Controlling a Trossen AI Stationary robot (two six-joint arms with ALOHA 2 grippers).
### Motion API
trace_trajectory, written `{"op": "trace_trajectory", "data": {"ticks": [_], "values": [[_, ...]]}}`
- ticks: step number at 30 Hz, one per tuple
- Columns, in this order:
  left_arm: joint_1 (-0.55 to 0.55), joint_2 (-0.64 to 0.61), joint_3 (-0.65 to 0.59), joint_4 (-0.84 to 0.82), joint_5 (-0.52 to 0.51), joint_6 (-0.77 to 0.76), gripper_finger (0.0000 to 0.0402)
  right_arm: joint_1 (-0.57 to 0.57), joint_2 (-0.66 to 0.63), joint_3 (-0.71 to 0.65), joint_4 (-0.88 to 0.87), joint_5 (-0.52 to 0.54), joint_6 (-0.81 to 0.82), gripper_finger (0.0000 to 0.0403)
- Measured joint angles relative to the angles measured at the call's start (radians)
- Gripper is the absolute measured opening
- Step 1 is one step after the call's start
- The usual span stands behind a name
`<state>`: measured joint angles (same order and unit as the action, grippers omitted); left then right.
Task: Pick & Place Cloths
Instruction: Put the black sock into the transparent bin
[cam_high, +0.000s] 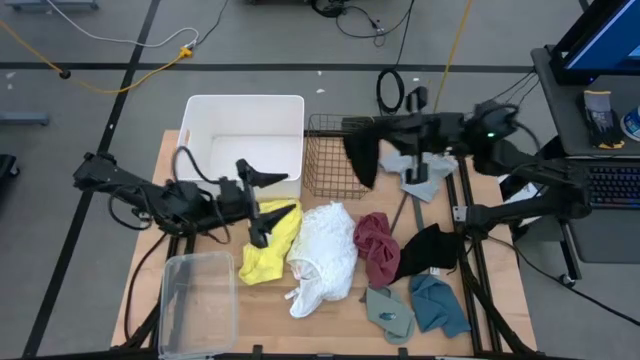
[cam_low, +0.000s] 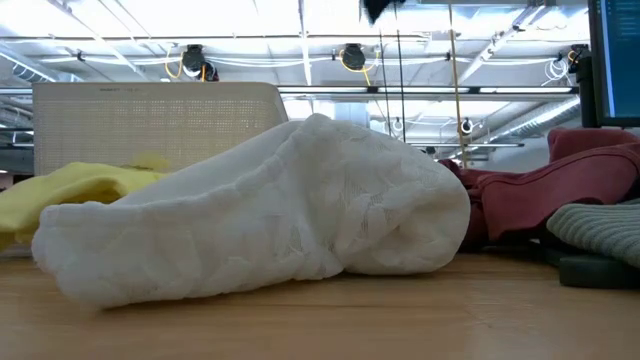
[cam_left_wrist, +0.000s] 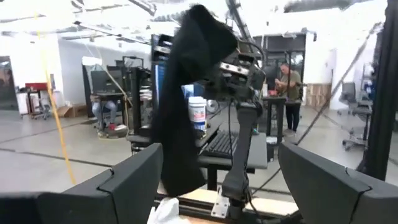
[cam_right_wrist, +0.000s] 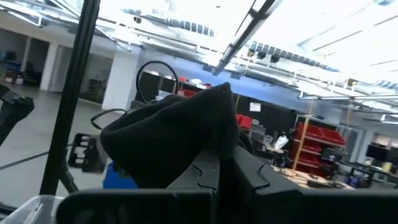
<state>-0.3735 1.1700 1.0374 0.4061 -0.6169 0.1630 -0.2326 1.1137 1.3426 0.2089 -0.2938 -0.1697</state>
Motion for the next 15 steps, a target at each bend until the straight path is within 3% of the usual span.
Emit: {"op": "trace_trajectory", "data": {"ticks": [11, 15], "values": [[0.076, 0.093, 0.000, 0.151, 0.016, 0.016, 0.0324, 0.084, 0.136, 0.000, 0.098, 0.007, -0.006, 0.0000], [0.103, 0.102, 0.000, 0.154, 0.021, 0.012, 0.0324, 0.112, 0.165, 0.000, 0.109, 0.064, -0.040, 0.0000]]}}
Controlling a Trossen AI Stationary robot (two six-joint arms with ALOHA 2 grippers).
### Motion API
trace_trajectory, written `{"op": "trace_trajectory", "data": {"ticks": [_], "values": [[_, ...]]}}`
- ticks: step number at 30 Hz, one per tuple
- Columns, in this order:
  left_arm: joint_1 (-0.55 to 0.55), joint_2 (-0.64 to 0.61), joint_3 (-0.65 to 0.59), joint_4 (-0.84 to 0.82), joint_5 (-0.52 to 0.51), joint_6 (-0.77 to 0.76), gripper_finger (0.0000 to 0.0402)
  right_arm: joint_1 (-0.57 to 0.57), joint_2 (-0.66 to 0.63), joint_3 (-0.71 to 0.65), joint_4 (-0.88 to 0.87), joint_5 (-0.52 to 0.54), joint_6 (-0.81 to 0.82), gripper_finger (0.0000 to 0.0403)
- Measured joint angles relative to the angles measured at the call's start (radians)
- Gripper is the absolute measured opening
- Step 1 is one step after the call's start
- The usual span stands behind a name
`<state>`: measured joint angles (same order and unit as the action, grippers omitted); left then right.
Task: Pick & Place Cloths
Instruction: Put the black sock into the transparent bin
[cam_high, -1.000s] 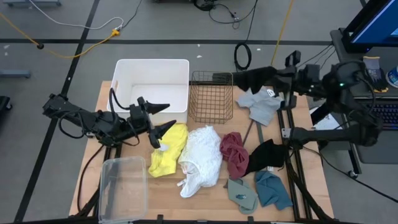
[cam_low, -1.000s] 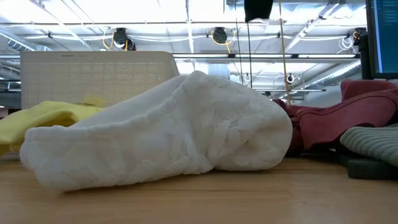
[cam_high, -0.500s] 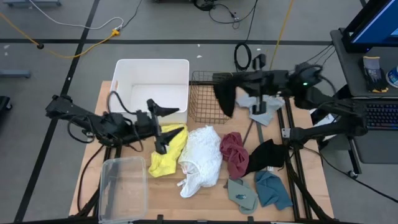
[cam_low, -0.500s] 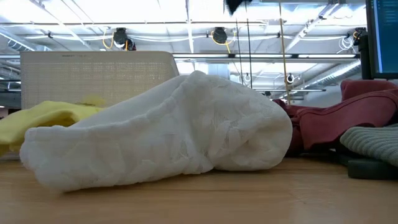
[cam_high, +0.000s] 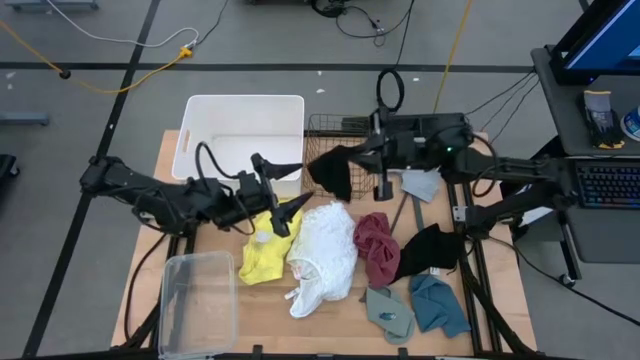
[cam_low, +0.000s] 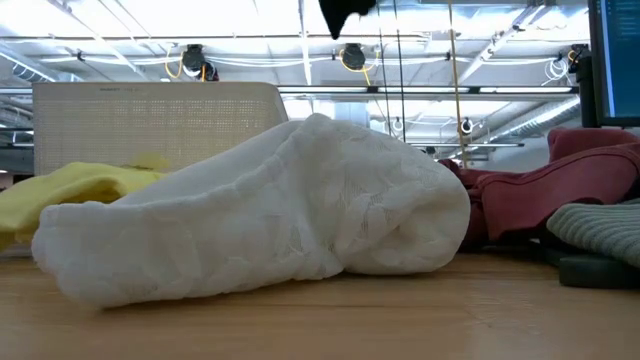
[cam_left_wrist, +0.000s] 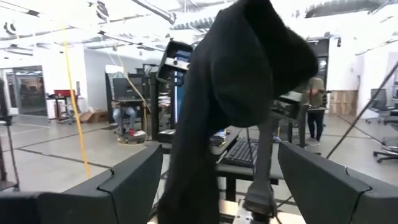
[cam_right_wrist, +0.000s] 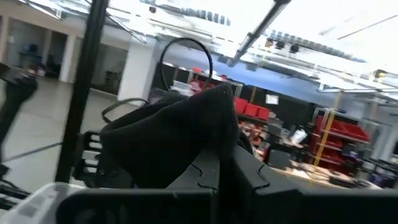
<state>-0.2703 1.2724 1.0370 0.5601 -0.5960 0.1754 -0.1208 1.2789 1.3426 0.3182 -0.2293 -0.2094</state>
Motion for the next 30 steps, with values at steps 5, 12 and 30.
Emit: {"op": "trace_trajectory", "data": {"ticks": [5, 12, 30], "values": [[0.028, -0.001, 0.000, 0.004, 0.056, -0.020, 0.0324, 0.025, 0.037, 0.000, 0.002, 0.052, -0.036, 0.0000], [0.064, -0.001, 0.000, 0.012, 0.124, -0.039, 0.0324, 0.054, 0.094, 0.000, 0.008, 0.154, -0.105, 0.0000], [0.144, -0.001, 0.000, -0.071, 0.268, -0.109, 0.0262, 0.110, 0.180, 0.000, 0.067, 0.203, -0.171, 0.0000]]}}
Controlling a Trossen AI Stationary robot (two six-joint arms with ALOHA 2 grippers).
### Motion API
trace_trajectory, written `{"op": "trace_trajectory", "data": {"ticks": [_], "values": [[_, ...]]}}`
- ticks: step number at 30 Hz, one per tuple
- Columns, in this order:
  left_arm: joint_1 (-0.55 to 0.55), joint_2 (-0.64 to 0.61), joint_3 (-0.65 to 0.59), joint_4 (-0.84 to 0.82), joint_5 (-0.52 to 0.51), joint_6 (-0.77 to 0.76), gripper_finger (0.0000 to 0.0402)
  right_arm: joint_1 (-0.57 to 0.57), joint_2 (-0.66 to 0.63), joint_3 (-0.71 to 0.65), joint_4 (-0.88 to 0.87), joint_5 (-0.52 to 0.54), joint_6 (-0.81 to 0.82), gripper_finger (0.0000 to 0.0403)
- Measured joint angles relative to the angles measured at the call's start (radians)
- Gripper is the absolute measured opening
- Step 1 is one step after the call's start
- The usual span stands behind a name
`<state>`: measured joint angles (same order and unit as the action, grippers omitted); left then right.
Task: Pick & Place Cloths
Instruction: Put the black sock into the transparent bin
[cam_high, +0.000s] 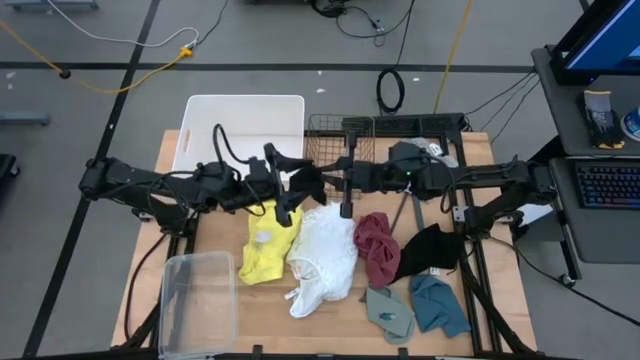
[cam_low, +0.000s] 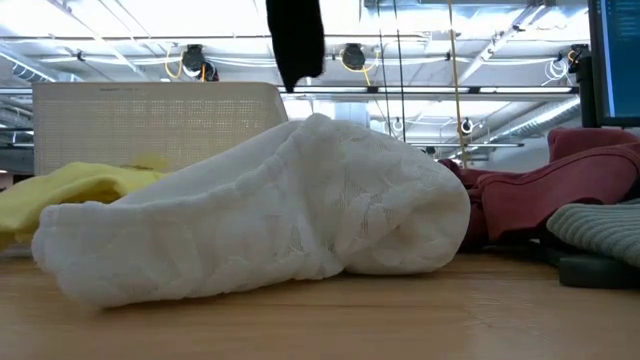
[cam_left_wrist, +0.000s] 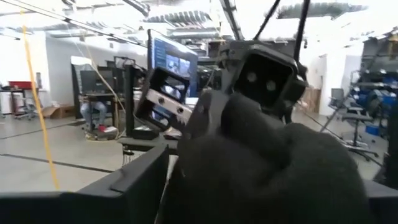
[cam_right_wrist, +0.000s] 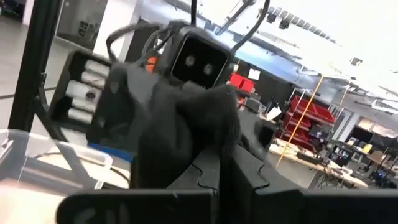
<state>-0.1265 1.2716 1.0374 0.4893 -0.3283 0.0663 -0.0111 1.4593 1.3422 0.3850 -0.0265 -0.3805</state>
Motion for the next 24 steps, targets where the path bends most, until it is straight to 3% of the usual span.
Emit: {"op": "trace_trajectory", "data": {"ticks": [11, 17, 24], "values": [[0.008, -0.003, 0.000, -0.052, 0.018, 0.002, 0.0026, 0.000, -0.002, 0.000, 0.002, -0.001, -0.003, 0.0008], [-0.001, -0.012, 0.000, -0.096, 0.022, 0.001, 0.0017, 0.000, -0.012, 0.000, -0.037, -0.001, -0.007, 0.0037], [-0.029, -0.050, -0.002, -0.190, -0.001, -0.043, 0.0009, 0.000, -0.075, 0.002, -0.269, 0.003, 0.011, 0.0078]]}}
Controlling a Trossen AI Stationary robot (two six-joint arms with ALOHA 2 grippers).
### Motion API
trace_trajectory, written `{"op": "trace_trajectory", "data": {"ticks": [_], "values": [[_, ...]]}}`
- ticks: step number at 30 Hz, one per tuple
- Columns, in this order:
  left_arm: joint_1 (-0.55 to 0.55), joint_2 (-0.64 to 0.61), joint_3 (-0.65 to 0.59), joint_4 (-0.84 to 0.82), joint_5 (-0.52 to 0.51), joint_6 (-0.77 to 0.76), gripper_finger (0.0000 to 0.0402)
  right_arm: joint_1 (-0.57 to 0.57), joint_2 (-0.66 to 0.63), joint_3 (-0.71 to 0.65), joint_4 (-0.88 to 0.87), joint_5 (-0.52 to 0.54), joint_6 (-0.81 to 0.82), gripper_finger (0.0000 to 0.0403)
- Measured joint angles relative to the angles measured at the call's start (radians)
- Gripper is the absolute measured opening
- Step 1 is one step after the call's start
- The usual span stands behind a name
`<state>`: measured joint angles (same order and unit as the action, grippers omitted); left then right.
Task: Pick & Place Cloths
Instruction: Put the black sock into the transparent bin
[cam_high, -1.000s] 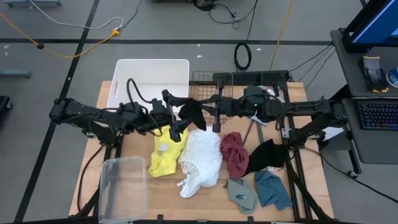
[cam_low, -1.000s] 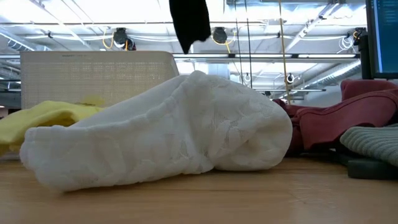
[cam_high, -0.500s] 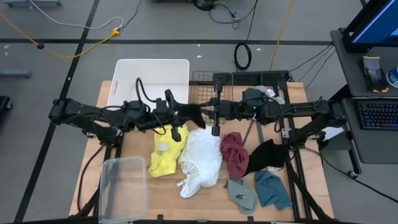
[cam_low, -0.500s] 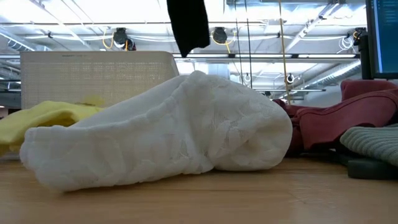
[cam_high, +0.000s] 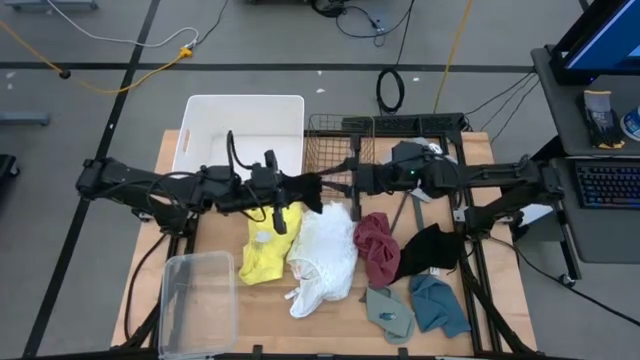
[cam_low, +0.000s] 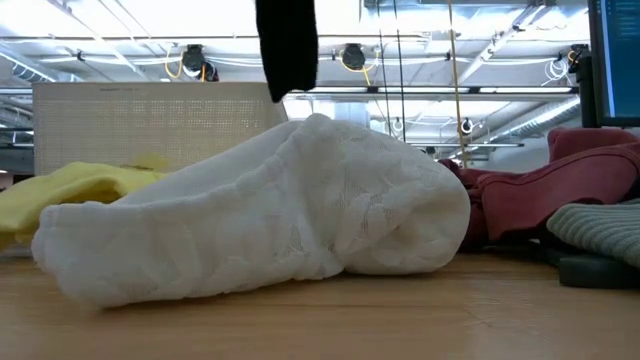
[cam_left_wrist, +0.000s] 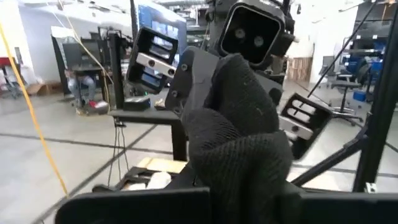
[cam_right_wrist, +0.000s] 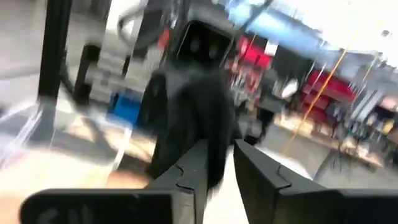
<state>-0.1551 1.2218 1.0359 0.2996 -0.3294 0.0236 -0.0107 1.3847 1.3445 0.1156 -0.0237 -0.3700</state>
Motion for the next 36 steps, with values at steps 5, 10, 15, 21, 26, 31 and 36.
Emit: {"op": "trace_trajectory", "data": {"ticks": [5, 10, 15, 21, 26, 31, 36], "values": [[-0.025, -0.056, 0.004, -0.054, -0.039, -0.074, 0.0008, 0.006, -0.051, -0.004, -0.209, 0.029, 0.029, 0.0110], [-0.059, -0.108, 0.002, -0.110, -0.046, -0.179, 0.0008, 0.019, -0.111, -0.003, -0.370, 0.117, 0.048, 0.0135], [-0.107, -0.128, 0.001, -0.172, -0.058, -0.379, 0.0008, 0.025, -0.157, -0.003, -0.518, 0.159, 0.046, 0.0143], [-0.188, -0.125, 0.119, -0.394, -0.110, -0.575, 0.0008, 0.025, -0.197, -0.003, -0.668, 0.159, 0.080, 0.0140], [-0.259, -0.058, 0.341, -0.705, -0.156, -0.707, 0.0008, 0.024, -0.213, -0.003, -0.729, 0.159, 0.126, 0.0141], [-0.314, 0.022, 0.533, -0.982, -0.156, -0.891, 0.0008, 0.024, -0.217, -0.003, -0.751, 0.159, 0.153, 0.0140], [-0.358, 0.087, 0.646, -1.253, -0.083, -1.146, 0.0008, 0.024, -0.217, -0.003, -0.755, 0.158, 0.151, 0.0139]]}}
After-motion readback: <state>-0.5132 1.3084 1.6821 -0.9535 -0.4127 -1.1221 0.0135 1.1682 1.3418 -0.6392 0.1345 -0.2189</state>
